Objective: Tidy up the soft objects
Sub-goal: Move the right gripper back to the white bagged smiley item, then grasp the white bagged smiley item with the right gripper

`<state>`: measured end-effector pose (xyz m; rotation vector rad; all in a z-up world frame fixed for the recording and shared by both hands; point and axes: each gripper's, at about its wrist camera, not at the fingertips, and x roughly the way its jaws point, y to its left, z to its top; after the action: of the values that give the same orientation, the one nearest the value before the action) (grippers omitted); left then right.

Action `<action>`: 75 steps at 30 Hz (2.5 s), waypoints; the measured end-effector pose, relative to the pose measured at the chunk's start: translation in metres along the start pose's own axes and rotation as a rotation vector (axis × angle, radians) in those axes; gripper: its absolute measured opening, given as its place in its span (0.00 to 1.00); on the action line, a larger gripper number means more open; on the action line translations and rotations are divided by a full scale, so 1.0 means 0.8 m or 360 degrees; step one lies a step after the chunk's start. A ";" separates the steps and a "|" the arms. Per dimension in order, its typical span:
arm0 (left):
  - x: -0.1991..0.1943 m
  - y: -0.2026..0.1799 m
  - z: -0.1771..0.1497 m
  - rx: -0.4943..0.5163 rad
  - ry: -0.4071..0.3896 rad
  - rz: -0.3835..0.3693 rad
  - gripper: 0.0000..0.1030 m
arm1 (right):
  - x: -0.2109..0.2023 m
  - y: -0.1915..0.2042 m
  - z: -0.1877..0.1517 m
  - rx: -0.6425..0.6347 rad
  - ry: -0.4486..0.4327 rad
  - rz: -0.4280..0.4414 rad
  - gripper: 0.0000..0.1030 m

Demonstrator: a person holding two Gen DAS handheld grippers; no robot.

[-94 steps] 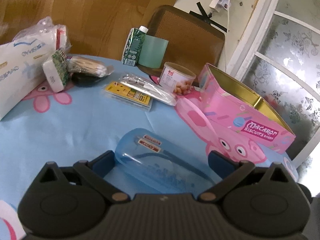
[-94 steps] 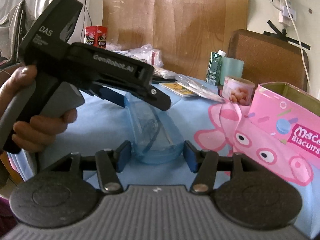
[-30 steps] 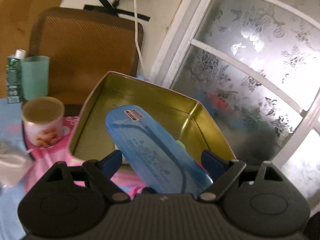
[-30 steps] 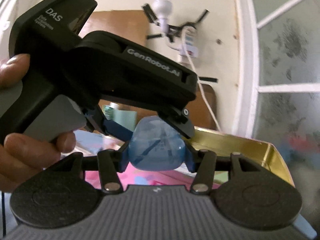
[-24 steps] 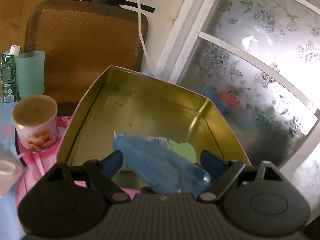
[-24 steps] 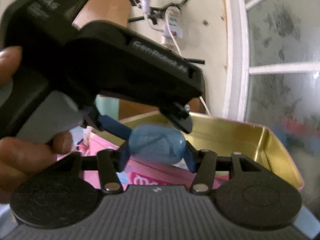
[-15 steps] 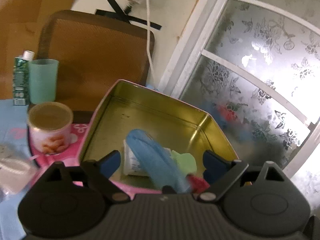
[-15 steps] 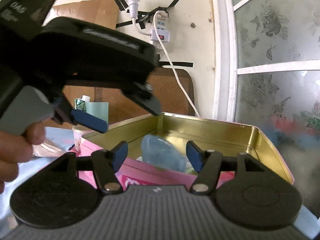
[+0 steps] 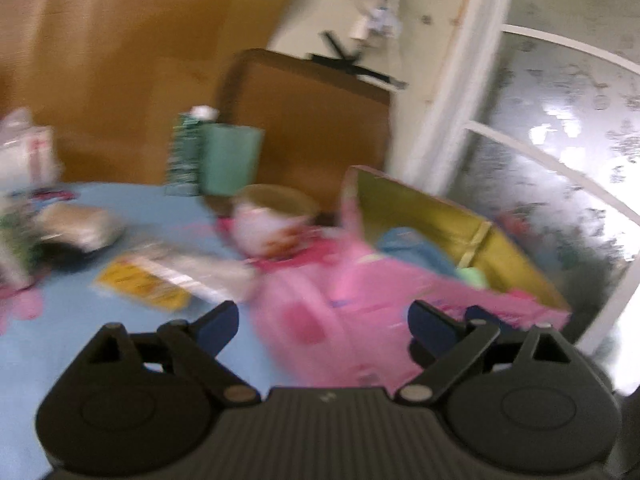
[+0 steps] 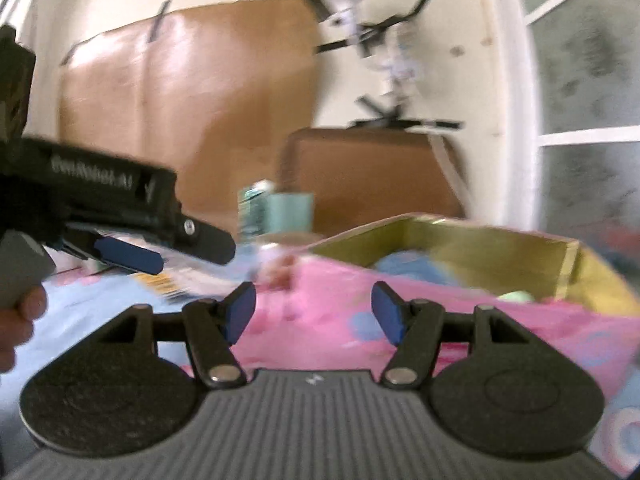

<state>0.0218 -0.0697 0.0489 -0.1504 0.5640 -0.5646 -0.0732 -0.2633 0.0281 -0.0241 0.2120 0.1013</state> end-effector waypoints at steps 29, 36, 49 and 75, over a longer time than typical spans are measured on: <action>-0.045 0.141 -0.035 -0.0299 -0.0075 0.0596 0.90 | 0.113 0.107 0.019 0.0026 0.0475 0.0341 0.63; -0.045 0.143 -0.034 -0.0315 -0.0075 0.0599 0.92 | 0.166 0.105 0.038 -0.0157 0.0412 0.0229 0.63; -0.049 0.148 -0.035 -0.0363 -0.0091 0.0547 0.94 | 0.081 0.086 0.006 -0.0227 0.0451 0.0415 0.13; -0.023 0.114 -0.033 -0.0085 0.0078 0.0735 0.97 | 0.021 0.002 -0.023 0.0268 0.0397 0.0337 0.56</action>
<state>0.0366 0.0169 0.0091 -0.0533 0.6375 -0.1048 -0.0608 -0.2608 0.0068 0.1543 0.4720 0.2918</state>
